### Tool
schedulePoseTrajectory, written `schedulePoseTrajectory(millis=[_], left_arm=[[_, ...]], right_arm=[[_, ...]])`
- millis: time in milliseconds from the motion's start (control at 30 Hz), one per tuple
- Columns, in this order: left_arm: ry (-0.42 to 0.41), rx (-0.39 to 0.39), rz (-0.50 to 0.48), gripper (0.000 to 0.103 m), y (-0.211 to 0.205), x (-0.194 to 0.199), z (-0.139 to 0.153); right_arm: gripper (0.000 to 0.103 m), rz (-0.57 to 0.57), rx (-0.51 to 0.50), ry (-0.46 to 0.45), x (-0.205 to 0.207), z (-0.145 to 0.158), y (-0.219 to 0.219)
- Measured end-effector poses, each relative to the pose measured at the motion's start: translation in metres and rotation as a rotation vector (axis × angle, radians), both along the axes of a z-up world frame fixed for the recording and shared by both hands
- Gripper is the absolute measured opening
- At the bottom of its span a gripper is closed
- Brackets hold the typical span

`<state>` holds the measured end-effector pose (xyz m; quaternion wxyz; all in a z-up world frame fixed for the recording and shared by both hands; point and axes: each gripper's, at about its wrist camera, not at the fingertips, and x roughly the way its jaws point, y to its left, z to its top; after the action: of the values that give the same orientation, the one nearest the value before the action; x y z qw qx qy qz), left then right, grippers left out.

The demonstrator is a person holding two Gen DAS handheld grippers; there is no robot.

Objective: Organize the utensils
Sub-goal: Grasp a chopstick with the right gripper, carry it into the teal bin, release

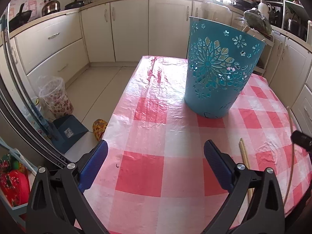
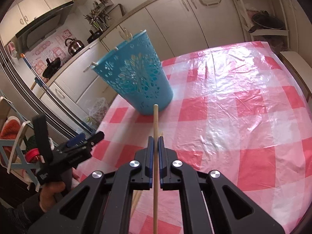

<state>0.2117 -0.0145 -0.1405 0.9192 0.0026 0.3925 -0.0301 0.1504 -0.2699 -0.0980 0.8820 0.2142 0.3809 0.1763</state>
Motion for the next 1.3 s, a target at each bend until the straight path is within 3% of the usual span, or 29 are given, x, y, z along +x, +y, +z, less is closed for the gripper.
schedulePoseTrajectory(millis=[367,600,733,900,1033,1067,1133,1300], left_arm=[[0.041,-0.024,0.024,0.095,0.009,0.007,-0.016],[0.062,-0.059,0.035,0.095,0.012,0.011,-0.021],[0.075,-0.075,0.033,0.095,0.014,0.012,-0.023],[0.091,-0.114,0.049,0.095,0.021,0.014,-0.026],[0.090,-0.122,0.052,0.095,0.021,0.014,-0.027],[0.088,-0.119,0.051,0.095,0.021,0.013,-0.026],[0.079,-0.109,0.049,0.095,0.019,0.012,-0.025],[0.065,-0.097,0.047,0.095,0.016,0.008,-0.022]], right_arm=[[0.005,0.050,0.118,-0.286,0.042,0.116,0.019],[0.005,-0.050,0.121,-0.482,0.101,0.176,0.035],[0.005,-0.158,0.023,-0.517,0.140,0.164,0.051],[0.005,-0.212,-0.100,-0.435,0.166,0.109,0.073],[0.007,-0.169,-0.154,-0.372,0.160,0.080,0.078],[0.014,-0.157,-0.166,-0.360,0.156,0.076,0.078],[0.022,-0.150,-0.179,-0.362,0.145,0.075,0.076],[0.026,-0.156,-0.181,-0.374,0.103,0.085,0.058]])
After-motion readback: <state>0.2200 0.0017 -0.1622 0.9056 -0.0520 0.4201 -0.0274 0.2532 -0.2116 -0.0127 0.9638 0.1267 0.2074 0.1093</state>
